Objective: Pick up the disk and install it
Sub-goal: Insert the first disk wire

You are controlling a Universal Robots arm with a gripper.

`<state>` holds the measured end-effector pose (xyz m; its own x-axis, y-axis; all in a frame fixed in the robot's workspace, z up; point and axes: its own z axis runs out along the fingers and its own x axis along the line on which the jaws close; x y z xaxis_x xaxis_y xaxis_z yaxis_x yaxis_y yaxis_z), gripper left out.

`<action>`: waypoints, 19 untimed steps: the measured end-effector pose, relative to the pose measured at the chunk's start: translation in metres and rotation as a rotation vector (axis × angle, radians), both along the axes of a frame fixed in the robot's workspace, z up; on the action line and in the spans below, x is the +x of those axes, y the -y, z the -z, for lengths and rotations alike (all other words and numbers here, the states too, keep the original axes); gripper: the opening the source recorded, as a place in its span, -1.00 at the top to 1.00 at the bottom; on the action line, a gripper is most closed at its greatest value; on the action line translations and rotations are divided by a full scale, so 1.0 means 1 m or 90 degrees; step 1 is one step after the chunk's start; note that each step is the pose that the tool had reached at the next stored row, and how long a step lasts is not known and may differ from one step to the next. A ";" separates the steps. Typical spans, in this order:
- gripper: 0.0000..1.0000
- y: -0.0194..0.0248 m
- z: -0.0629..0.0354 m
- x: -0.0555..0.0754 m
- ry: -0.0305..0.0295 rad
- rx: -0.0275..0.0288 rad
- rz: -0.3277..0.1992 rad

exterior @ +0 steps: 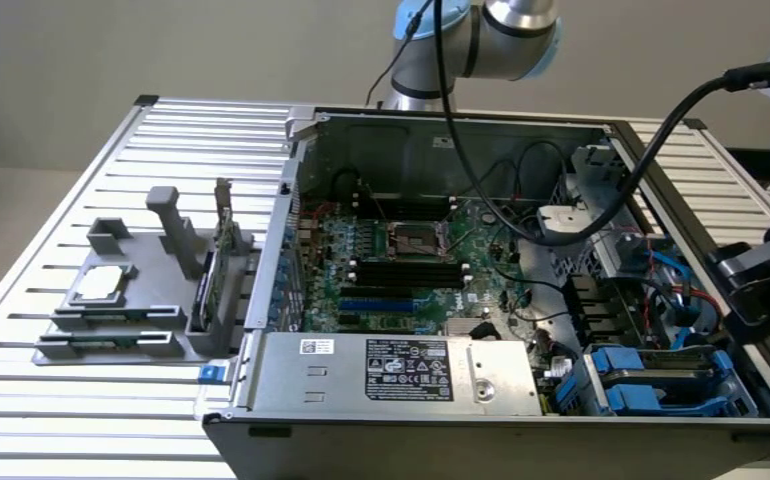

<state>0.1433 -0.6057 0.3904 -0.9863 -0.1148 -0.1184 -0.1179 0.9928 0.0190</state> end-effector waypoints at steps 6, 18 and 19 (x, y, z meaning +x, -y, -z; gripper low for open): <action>0.79 0.0000 0.0000 0.000 0.0000 0.0008 0.061; 0.79 0.0000 0.0017 0.000 -0.0037 0.0377 0.121; 0.79 0.0000 0.0019 0.000 -0.0041 0.0416 0.124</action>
<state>0.1433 -0.6057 0.3885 -0.9898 0.0863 -0.1130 0.0770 0.9935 0.0843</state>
